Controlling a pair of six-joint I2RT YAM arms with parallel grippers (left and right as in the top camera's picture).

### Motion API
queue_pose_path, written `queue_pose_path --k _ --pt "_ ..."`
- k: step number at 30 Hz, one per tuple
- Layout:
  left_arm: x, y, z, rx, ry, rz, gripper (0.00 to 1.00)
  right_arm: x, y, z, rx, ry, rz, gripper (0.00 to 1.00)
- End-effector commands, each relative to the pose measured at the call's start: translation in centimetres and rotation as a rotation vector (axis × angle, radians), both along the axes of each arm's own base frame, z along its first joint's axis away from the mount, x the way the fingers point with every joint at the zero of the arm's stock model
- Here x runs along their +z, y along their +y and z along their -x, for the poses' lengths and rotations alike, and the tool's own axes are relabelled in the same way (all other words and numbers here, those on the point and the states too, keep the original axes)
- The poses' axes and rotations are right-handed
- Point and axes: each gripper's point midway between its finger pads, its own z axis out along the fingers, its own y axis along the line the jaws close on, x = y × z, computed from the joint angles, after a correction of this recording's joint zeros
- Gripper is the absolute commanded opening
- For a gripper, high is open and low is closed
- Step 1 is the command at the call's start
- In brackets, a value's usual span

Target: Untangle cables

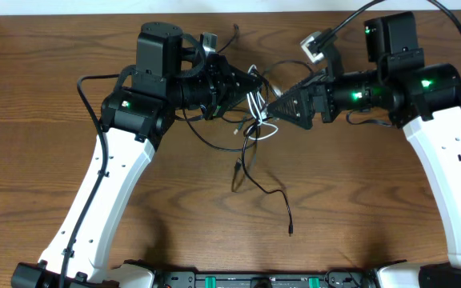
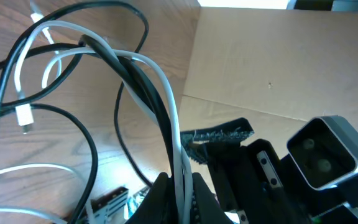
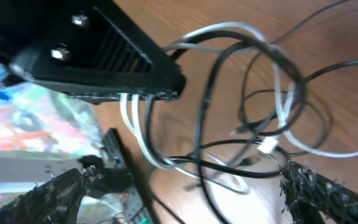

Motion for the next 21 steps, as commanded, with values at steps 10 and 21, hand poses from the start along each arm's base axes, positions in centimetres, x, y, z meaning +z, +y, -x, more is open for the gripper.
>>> queue_pose_path --k 10,21 --pt "1.3 -0.6 1.3 -0.056 0.072 0.083 0.08 -4.0 0.3 -1.6 -0.032 -0.056 0.220 0.51" --pt "-1.6 1.2 -0.1 0.034 -0.008 -0.095 0.08 -0.8 -2.6 -5.2 -0.313 -0.063 0.179 0.01"
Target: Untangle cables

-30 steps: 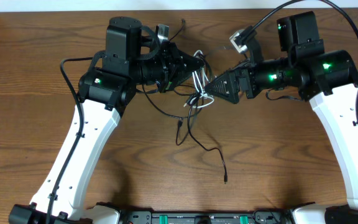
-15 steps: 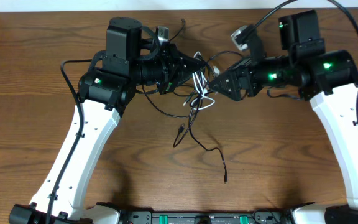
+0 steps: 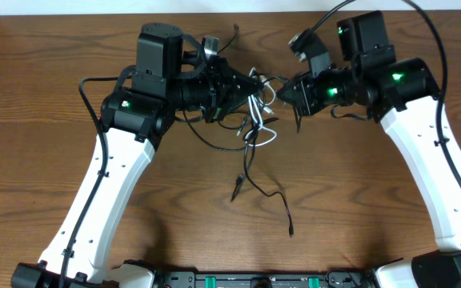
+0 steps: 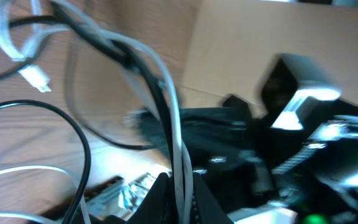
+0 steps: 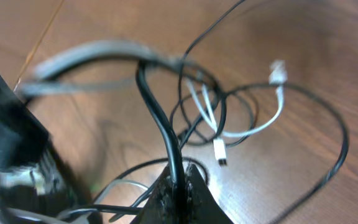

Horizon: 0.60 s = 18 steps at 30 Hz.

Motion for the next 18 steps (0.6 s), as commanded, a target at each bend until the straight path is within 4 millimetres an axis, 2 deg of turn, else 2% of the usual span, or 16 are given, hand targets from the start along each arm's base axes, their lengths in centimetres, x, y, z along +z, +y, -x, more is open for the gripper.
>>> queue_pose_path --k 1,4,5,6,7,11,12,15,18 --pt "-1.9 1.6 -0.8 0.071 -0.026 -0.127 0.08 4.2 -3.4 -1.6 -0.207 -0.084 -0.012 0.01" --pt "-3.3 2.5 -0.5 0.105 0.032 -0.185 0.08 6.3 -8.3 -3.3 -0.473 -0.161 0.068 0.01" --pt "-3.5 2.5 -0.3 0.104 0.043 -0.189 0.12 6.8 -10.5 -3.6 -0.577 -0.187 0.103 0.01" --pt "-3.5 2.5 -0.2 0.100 0.041 -0.192 0.13 7.1 -11.8 -3.8 -0.641 -0.199 0.126 0.01" --pt "-3.5 2.5 -0.2 0.090 0.024 -0.198 0.13 7.6 -14.0 -3.8 -0.738 -0.217 0.157 0.01" --pt "-3.7 2.7 -0.3 0.067 -0.031 -0.228 0.12 7.9 -18.3 -4.2 -0.951 -0.236 0.218 0.01" --pt "-3.9 2.9 -0.5 0.073 -0.039 -0.246 0.08 7.9 -20.0 -4.2 -1.055 -0.237 0.242 0.01" --pt "-5.7 4.8 -0.9 0.156 -0.005 -0.363 0.08 8.0 -23.1 -3.8 -1.280 -0.232 0.243 0.01" --pt "-7.6 7.1 -0.8 0.234 0.043 -0.496 0.08 7.9 -23.5 -3.8 -1.339 -0.208 0.190 0.01"
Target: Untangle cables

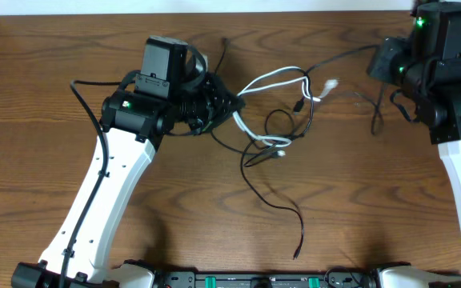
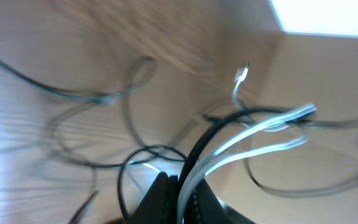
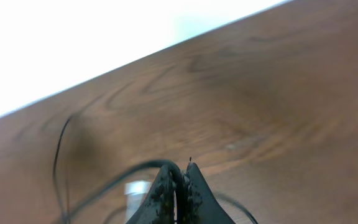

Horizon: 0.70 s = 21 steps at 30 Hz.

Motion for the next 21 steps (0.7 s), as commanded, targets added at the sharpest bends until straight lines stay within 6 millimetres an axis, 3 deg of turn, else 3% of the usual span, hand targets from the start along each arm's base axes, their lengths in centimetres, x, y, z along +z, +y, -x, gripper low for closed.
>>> queue_pose_path --k 1,5,7,8,9,12,15,21 --pt "-2.0 3.8 -1.1 0.130 -0.014 -0.210 0.08 1.2 -4.6 0.1 -0.286 -0.066 -0.011 0.01" --pt "-1.9 3.6 -1.0 0.120 -0.012 -0.196 0.08 0.5 -1.0 -0.3 -0.095 -0.024 -0.095 0.02" --pt "-1.3 2.6 -0.9 0.086 -0.021 -0.141 0.08 0.2 0.3 -0.3 -0.012 -0.008 -0.118 0.18" --pt "-0.8 2.0 -0.9 0.066 -0.029 -0.108 0.08 0.2 0.6 -0.3 0.006 -0.004 -0.123 0.32" --pt "-0.1 1.2 -1.0 0.036 -0.047 -0.060 0.08 0.0 0.9 -0.3 0.018 0.006 -0.129 0.55" --pt "0.8 0.6 -1.4 0.019 -0.083 -0.023 0.08 -0.5 0.9 0.2 0.019 0.032 -0.129 0.82" --pt "1.1 0.5 -1.7 0.021 -0.101 -0.015 0.08 -1.2 2.6 1.0 0.106 0.082 -0.178 0.89" --pt "2.7 -0.8 -1.9 0.018 -0.095 0.091 0.08 -0.9 10.5 3.8 0.650 0.090 -0.238 0.95"
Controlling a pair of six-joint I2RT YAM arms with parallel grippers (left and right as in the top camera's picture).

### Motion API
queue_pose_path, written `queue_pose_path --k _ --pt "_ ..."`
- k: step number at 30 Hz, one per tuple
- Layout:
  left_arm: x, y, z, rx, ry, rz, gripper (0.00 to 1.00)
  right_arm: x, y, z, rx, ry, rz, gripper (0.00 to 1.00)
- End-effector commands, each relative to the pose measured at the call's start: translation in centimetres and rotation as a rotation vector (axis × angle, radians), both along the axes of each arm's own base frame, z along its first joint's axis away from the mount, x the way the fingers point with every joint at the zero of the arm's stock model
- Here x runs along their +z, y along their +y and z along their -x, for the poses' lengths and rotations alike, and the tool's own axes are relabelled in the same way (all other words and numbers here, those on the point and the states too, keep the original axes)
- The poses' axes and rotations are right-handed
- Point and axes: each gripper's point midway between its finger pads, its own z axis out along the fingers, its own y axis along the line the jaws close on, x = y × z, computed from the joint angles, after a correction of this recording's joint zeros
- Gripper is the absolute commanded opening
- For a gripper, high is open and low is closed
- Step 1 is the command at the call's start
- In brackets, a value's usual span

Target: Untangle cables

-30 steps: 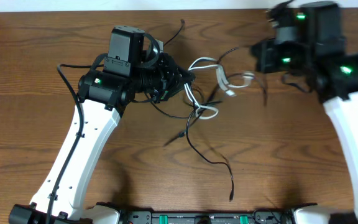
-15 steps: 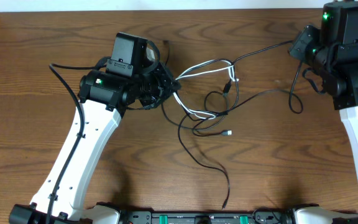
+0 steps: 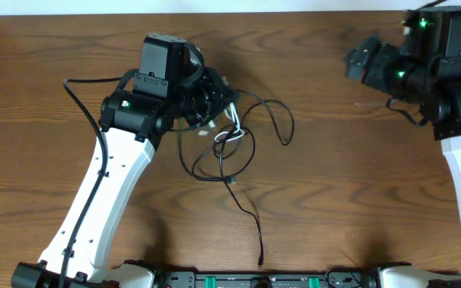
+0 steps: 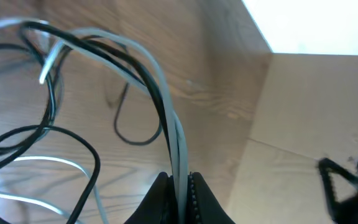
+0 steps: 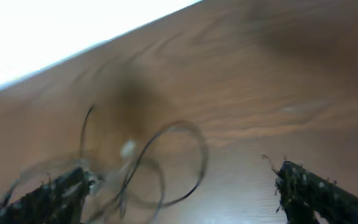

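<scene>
A loose tangle of white cable (image 3: 232, 132) and thin black cable (image 3: 246, 212) lies mid-table, and one black end trails toward the front edge. My left gripper (image 3: 226, 94) is at the tangle's top, shut on a white cable (image 4: 166, 118) together with a black strand; in the left wrist view its tips (image 4: 179, 185) pinch both. My right gripper (image 3: 357, 61) hovers at the far right back, well away from the cables. Its jaws (image 5: 179, 190) stand wide open with nothing between them, and the tangle is a blur in the distance.
The wooden table (image 3: 358, 200) ends at a white strip along the back. A pale cardboard-coloured board (image 4: 303, 124) shows on the right of the left wrist view. The arms' own black leads hang beside each arm.
My right gripper, shut on a black cable at the far right, is now open and empty. The stretched cables have dropped back into a bunch under my left gripper, which remains shut.
Both grippers met at the tangle, the left shut on white cable and the right open round it. Then the right was shut on a black strand. Later it was far to the right with the cables stretched out. Now it has let go.
</scene>
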Motion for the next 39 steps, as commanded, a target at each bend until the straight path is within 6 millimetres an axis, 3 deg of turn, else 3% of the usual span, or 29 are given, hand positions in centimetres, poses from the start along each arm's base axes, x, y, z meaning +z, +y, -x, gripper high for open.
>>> queue_pose_path --k 1,11,18,22,28,36,39 --pt "1.9 -1.2 0.2 -0.028 0.009 0.112 0.08 0.7 6.2 2.4 0.423 -0.057 -0.064 0.96" --pt "3.6 -2.2 -0.1 0.008 0.063 0.234 0.09 -0.8 10.0 4.3 0.564 -0.023 -0.056 0.99" --pt "3.6 -2.2 -0.1 0.034 0.096 0.254 0.09 -4.2 13.9 5.9 0.679 0.014 -0.065 0.99" --pt "3.9 -2.2 -0.3 0.045 0.096 0.267 0.09 -4.4 16.6 7.0 0.834 -0.059 -0.112 0.98" --pt "3.9 -2.2 -0.4 0.105 0.176 0.313 0.09 -5.1 17.5 7.1 0.887 -0.096 -0.105 0.93" --pt "4.0 -2.3 -0.4 0.156 0.248 0.353 0.09 -5.0 18.9 6.7 0.919 -0.162 -0.172 0.62" --pt "4.0 -2.2 -0.4 0.156 0.247 0.352 0.08 -4.9 19.1 6.3 0.909 -0.175 -0.181 0.31"
